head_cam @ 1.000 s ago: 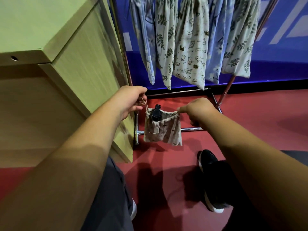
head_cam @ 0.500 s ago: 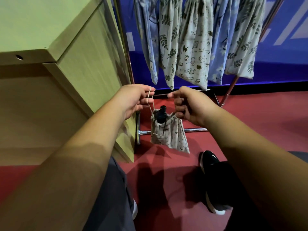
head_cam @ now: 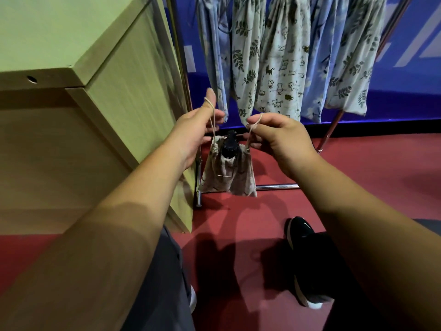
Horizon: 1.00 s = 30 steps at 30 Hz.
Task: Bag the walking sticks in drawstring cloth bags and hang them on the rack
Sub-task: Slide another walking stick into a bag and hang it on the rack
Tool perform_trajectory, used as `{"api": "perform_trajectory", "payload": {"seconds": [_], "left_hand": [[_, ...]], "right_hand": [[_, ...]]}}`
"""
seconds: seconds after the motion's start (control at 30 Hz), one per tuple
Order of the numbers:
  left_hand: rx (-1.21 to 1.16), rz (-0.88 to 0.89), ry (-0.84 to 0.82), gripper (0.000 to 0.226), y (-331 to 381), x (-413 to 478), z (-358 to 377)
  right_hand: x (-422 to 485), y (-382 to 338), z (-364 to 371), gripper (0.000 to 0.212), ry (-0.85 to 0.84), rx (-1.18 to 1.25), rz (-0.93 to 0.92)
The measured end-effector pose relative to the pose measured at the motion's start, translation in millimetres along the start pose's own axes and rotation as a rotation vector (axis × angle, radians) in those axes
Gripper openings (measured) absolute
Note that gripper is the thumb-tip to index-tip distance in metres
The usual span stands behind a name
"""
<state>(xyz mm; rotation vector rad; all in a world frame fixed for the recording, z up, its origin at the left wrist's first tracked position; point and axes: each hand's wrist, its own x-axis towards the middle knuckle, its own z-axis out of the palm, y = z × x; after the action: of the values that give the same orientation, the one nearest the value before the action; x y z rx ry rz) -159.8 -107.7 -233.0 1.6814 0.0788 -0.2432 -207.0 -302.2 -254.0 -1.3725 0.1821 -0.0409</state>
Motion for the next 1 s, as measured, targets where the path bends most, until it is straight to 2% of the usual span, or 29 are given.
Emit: {"api": "perform_trajectory", "payload": {"seconds": [0.13, 0.2, 0.33, 0.37, 0.47, 0.63, 1.0], "left_hand": [[-0.155, -0.028, -0.049, 0.071, 8.1, -6.1, 5.5], [-0.159, -0.035, -0.049, 0.071, 10.0, -8.1, 6.8], [-0.215, -0.031, -0.062, 0.066, 11.1, -9.4, 9.2], [-0.249, -0.027, -0.067, 0.065, 11.5, -10.3, 10.7], [-0.336, -0.001, -0.112, 0.059, 13.0, -12.2, 12.7], [-0.316, 0.044, -0.191, 0.05, 13.4, -8.7, 6.5], [-0.154, 0.135, -0.027, 0.039, 11.0, -1.6, -17.5]], "right_hand": [[-2.5, -1.2, 1.7, 0.007, 0.024, 0.117, 0.055], [-2.3, -0.8, 1.8, 0.015, 0.055, 0.13, 0.058], [0.5, -2.5, 6.0, 0.049, 0.127, 0.205, 0.158], [2.1, -3.6, 7.5, 0.052, 0.139, 0.246, 0.18], [6.3, -6.4, 6.6, 0.047, 0.141, 0.325, 0.205], [11.2, -4.4, -3.6, 0.037, 0.091, 0.223, 0.177], [10.2, -2.9, -15.7, 0.03, 0.193, 0.108, 0.158]]}}
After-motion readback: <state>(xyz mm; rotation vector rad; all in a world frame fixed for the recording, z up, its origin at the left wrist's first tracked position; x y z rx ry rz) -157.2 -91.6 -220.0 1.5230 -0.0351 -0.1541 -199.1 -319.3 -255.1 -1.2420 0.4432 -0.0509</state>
